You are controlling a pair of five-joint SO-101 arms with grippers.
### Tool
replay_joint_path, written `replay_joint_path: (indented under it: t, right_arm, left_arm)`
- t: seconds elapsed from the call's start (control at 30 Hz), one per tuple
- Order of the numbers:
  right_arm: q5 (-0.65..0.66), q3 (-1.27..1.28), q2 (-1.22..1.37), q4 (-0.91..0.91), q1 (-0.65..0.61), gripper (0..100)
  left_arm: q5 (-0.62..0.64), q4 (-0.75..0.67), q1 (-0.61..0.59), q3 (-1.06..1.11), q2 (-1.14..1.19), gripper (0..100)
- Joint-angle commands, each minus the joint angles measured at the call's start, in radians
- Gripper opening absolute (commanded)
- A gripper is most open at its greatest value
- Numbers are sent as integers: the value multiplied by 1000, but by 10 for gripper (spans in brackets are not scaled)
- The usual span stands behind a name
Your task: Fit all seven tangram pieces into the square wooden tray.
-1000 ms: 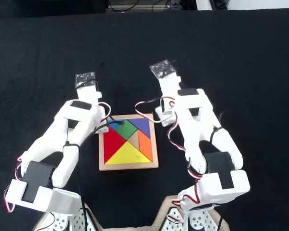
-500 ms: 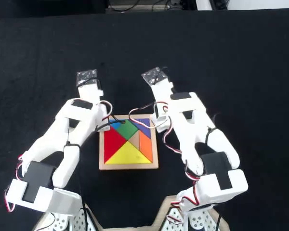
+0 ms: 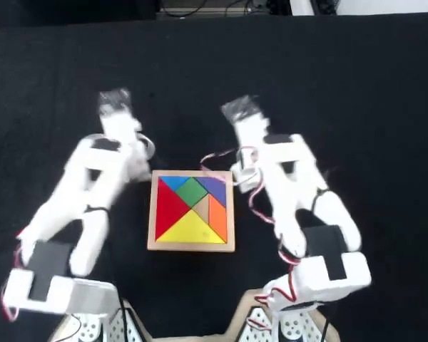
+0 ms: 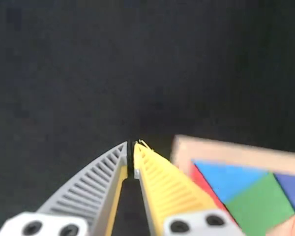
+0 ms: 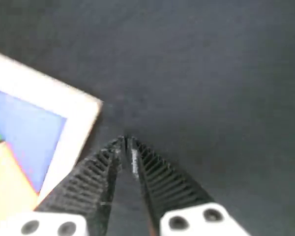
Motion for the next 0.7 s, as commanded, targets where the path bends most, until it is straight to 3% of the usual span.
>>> replay_joint_path:
  t: [0.0,0.1,0.37,0.67]
  right_arm:
    - [-92,-225,-170,161,94,11]
    - [-117,-387,-309,293,104,11]
    - [-114,-745,-576,494,80,11]
    - [-121,-750,-862,532,78,11]
  left_arm:
    - [-233,203,-84,-289,-187,30]
    - [-293,362,-87,-498,-339,30]
    - [-359,580,-88,-800,-546,30]
    - [-140,605,-193,-774,-806,30]
